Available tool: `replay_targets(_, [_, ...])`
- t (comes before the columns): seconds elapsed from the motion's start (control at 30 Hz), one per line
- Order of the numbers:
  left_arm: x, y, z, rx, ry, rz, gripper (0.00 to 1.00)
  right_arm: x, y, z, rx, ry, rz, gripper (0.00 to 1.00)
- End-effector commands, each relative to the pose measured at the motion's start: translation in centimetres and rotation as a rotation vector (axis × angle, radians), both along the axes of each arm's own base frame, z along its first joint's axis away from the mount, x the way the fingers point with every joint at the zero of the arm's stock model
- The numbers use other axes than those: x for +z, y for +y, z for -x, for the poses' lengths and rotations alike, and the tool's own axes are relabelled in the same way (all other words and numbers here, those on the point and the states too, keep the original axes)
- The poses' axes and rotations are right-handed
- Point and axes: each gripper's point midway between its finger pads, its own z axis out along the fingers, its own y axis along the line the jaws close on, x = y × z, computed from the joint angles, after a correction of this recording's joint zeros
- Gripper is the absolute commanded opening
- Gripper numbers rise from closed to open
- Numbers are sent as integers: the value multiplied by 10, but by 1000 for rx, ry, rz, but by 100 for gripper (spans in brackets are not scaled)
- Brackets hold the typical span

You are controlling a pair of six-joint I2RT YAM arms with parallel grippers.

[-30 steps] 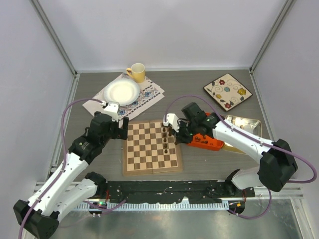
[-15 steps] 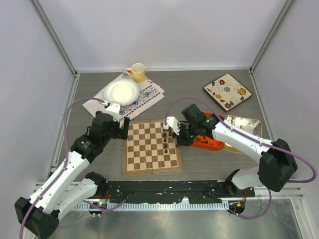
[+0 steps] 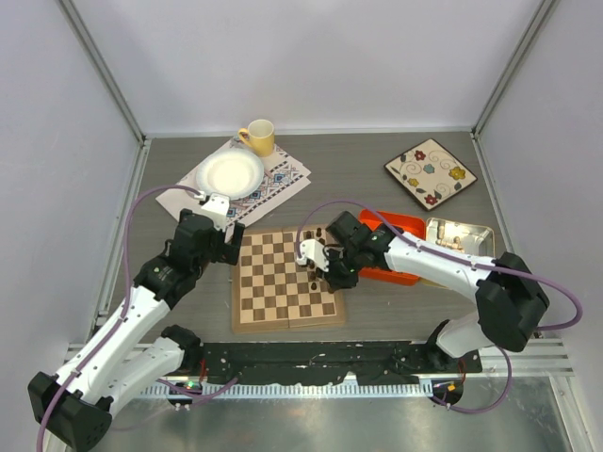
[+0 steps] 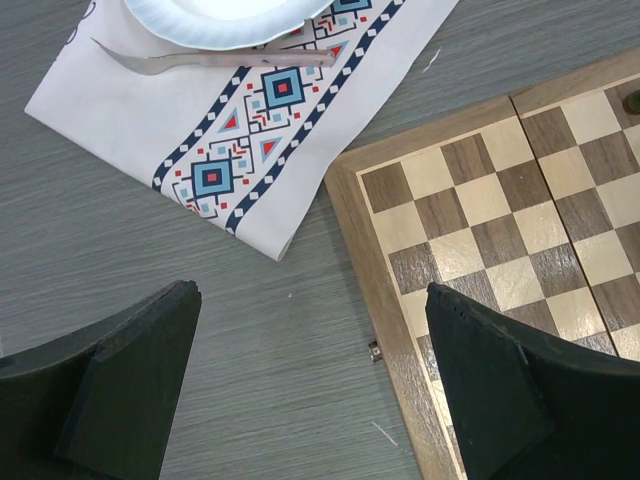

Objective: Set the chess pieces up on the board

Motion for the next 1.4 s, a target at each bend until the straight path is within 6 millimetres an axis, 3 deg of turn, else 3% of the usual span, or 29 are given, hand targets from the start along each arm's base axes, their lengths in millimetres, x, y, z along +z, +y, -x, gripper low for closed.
replay_targets(0.0, [9,2,-8,15,-54,5,99,10,13,-16,-16,-66,-16,4])
replay_targets(0.73, [10,1,-8,12,-59,9,99,8,25,-28,-44,-83,-2,6])
replay_targets(1.1, [11,1,-8,13,-64,12,100,3,28,-24,-35,-69,16,10])
replay_targets(1.37, [11,1,-8,13,-64,14,100,3,29,-24,-40,-65,20,22])
